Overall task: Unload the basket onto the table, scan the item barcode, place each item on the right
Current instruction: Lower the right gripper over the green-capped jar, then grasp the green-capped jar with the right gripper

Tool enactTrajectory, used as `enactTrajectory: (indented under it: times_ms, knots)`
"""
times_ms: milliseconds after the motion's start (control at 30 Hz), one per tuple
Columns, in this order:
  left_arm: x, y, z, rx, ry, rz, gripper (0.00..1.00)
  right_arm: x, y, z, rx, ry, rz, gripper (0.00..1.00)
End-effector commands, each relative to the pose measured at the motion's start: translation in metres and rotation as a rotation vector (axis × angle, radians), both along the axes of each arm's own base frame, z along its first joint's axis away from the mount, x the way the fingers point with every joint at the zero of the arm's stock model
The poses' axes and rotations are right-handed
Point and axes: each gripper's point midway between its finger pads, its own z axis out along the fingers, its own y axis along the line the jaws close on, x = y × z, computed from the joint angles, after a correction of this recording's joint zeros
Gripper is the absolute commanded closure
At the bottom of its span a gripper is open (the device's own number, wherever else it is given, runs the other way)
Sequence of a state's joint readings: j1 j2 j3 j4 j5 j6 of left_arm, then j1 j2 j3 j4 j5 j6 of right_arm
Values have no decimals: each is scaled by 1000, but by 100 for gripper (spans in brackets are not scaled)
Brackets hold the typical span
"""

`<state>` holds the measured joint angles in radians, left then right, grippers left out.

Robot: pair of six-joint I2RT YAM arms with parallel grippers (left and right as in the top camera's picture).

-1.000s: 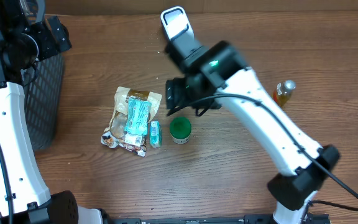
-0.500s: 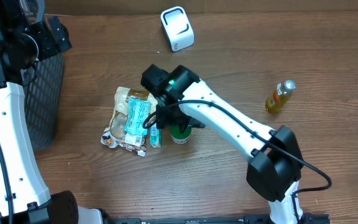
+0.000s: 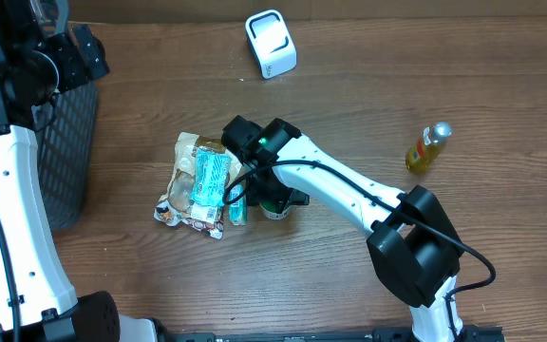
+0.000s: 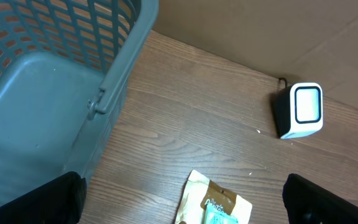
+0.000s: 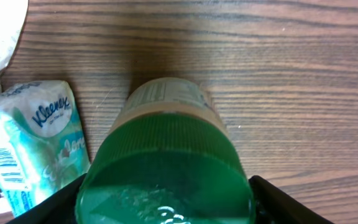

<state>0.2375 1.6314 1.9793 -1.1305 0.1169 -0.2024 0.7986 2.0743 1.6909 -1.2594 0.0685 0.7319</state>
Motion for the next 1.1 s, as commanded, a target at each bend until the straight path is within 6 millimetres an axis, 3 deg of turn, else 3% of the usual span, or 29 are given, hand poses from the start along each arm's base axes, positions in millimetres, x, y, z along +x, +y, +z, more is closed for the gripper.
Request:
enactTrajectory:
  times_ms: [0, 167, 333, 467, 700, 833, 1067]
  knots:
    - [2, -2, 9, 13, -23, -17, 0, 9, -10, -2, -39, -30, -16, 30]
    - [2, -2, 9, 13, -24, -18, 0, 18, -21, -2, -60, -49, -40, 36]
    - [2, -2, 9, 13, -24, -18, 0, 33, -39, -1, -61, -48, -95, 38]
    - [2, -2, 9, 13, -24, -18, 0, 50, -42, -1, -31, -80, -98, 37]
    - [2, -2, 9, 13, -24, -18, 0, 60, -50, -1, -22, -93, -124, 22]
    - [2, -2, 9, 13, -24, -18, 0, 66, -49, -1, -8, -109, -133, 5]
    - [2, -2, 9, 13, -24, -18, 0, 73, -44, -4, 16, -138, -134, 0]
